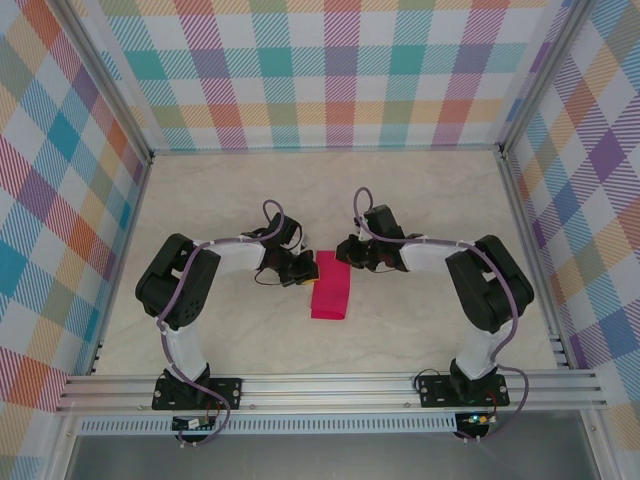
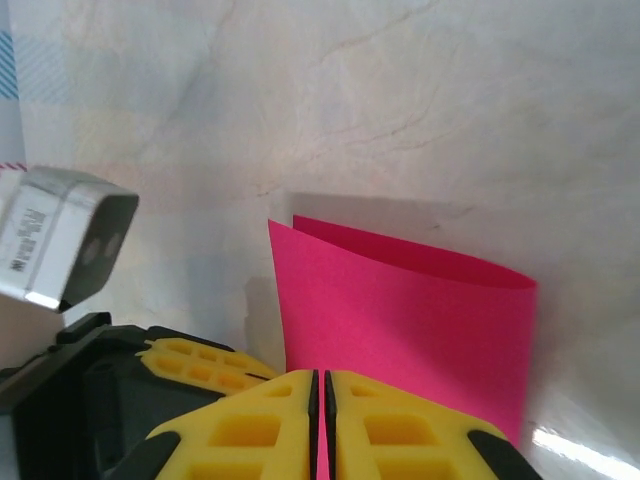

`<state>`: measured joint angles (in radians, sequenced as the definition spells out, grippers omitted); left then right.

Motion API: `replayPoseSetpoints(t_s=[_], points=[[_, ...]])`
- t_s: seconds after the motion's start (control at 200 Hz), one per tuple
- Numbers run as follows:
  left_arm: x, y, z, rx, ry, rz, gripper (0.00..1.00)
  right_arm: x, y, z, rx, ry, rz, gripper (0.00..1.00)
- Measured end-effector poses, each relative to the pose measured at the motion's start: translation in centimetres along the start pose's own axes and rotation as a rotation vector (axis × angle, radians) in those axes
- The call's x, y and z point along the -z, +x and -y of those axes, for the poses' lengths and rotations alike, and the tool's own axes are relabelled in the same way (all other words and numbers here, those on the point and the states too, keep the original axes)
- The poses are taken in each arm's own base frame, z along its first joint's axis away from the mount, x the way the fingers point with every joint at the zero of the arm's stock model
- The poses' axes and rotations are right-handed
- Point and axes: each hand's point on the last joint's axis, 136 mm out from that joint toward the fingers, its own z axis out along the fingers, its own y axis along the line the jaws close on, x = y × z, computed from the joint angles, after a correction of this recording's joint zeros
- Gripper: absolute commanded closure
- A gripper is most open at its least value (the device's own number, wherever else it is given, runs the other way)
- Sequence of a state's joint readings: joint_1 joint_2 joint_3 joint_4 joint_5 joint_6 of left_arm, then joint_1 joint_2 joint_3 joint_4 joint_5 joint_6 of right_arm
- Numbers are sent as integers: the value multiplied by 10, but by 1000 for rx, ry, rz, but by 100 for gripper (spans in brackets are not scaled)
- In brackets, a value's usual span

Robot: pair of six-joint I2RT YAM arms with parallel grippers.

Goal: Fold a paper plane with a square sheet of paper (pick it up from the middle)
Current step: Fold the square sheet of paper in half at the center of the table.

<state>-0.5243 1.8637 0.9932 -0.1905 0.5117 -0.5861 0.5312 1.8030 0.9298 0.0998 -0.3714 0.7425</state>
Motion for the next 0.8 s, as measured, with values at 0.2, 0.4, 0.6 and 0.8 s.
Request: replayPoseSetpoints(t_s=[0.2, 0.4, 0.6, 0.8], points=[[0, 0, -1, 5, -5, -7, 100, -19, 5, 22, -36, 60, -52, 88], [0, 0, -1, 7, -7, -9, 100, -14, -9, 34, -56, 82, -22, 88], [-1, 1, -1, 7, -8, -10, 100, -4, -29, 48, -86, 104, 34, 88], [0, 0, -1, 7, -8, -10, 100, 9, -34, 42, -80, 117, 71, 88]])
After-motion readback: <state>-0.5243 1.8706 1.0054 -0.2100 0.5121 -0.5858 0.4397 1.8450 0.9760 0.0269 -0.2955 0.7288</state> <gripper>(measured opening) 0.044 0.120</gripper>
